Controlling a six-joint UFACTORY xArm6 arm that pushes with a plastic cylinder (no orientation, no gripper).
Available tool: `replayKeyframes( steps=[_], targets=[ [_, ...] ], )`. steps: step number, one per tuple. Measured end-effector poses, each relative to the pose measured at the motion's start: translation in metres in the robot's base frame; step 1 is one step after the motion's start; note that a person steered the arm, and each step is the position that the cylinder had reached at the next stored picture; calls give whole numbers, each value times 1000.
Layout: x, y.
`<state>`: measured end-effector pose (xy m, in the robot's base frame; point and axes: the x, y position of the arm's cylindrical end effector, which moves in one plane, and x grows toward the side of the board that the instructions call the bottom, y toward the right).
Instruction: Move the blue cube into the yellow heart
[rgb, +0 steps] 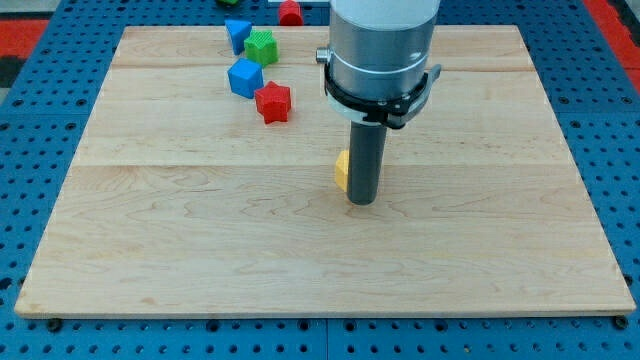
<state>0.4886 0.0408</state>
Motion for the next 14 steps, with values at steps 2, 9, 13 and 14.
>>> replayKeyframes(
  steps=[2,9,13,14],
  targets=[
    [38,-124],
    [-238,-57],
    [-163,59],
    [-160,38]
  ],
)
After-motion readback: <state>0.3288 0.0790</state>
